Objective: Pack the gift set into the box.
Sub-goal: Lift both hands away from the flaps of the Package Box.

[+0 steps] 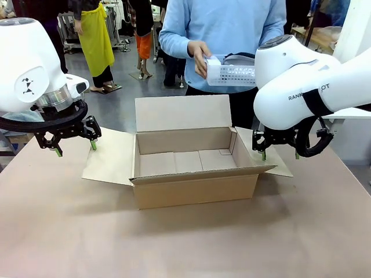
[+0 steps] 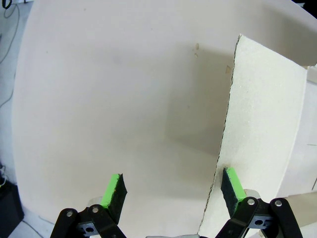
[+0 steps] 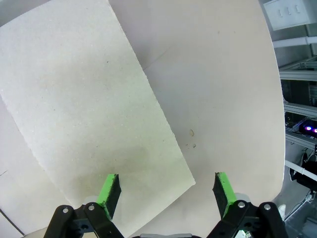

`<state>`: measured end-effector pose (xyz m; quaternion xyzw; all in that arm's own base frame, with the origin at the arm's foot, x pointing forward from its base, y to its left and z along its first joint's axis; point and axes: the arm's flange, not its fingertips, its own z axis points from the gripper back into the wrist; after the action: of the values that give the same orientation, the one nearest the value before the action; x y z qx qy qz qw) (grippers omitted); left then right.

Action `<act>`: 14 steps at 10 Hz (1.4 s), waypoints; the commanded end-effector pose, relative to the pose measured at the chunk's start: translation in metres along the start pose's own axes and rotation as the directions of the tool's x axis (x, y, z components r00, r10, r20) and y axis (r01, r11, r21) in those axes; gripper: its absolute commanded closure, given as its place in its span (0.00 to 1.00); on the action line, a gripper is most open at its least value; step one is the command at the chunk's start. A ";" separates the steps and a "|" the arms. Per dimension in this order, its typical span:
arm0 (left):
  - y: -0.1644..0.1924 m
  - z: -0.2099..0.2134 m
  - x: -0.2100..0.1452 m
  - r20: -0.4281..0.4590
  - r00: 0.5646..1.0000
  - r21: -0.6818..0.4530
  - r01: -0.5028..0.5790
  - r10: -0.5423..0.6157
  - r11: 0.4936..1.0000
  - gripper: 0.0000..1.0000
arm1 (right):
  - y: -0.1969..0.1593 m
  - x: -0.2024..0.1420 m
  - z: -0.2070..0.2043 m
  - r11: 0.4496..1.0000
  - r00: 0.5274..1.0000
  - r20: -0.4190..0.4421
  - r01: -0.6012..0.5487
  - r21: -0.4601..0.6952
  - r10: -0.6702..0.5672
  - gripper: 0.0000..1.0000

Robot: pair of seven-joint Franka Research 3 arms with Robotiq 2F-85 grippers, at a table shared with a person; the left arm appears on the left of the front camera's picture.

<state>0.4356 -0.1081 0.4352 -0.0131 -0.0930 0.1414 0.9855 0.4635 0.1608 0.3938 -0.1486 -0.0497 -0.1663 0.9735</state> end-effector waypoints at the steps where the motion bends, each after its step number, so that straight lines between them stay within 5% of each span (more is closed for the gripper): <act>1: 0.000 0.002 0.000 0.006 1.000 0.020 -0.011 0.011 1.000 0.00 | 0.000 0.003 0.003 1.000 1.000 0.010 -0.007 -0.017 0.007 0.00; 14: 0.000 0.002 0.000 0.006 1.000 0.020 -0.011 0.011 1.000 0.00 | 0.000 0.003 0.003 1.000 1.000 0.010 -0.007 -0.017 0.007 0.00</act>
<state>0.4356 -0.1081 0.4352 -0.0130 -0.0930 0.1414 0.9855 0.4635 0.1608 0.3938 -0.1486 -0.0497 -0.1663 0.9735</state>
